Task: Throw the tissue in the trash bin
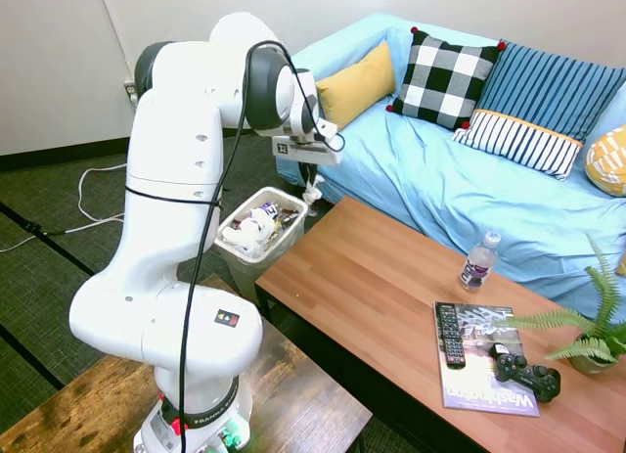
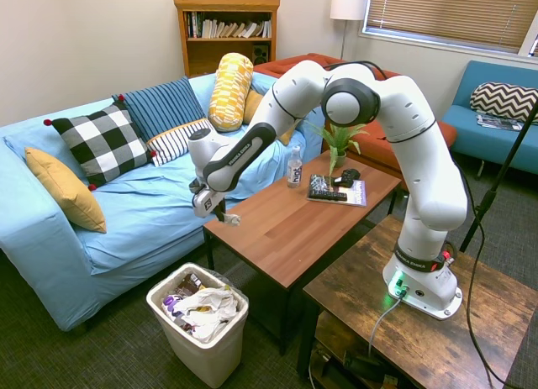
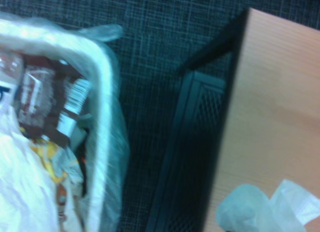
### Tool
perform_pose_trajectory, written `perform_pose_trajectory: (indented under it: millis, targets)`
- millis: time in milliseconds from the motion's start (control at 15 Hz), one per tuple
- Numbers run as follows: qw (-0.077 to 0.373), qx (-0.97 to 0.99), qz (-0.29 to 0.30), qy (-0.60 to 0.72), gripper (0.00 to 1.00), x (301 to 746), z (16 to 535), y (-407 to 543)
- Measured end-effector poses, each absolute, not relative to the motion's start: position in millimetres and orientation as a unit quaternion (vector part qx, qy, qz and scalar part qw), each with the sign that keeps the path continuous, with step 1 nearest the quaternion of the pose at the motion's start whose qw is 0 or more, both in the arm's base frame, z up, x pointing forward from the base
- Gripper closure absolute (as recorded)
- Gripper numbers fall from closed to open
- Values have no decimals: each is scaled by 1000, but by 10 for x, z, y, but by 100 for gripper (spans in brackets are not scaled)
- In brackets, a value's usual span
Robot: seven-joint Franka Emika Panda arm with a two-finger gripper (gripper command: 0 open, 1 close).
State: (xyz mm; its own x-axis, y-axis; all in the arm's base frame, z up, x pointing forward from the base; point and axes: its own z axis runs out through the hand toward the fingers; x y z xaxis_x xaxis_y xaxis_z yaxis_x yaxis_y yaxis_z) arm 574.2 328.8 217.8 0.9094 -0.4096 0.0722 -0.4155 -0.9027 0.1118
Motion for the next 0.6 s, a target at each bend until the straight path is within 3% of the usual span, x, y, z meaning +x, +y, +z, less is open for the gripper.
perform_pose_trajectory:
  millis: [333, 400, 600]
  targets:
    - [53, 982, 11, -183, 100, 5524, 1908, 4159]
    - [54, 983, 9, -178, 0, 5495, 1818, 4248]
    - [52, 985, 5, -167, 0, 5443, 1623, 4451]
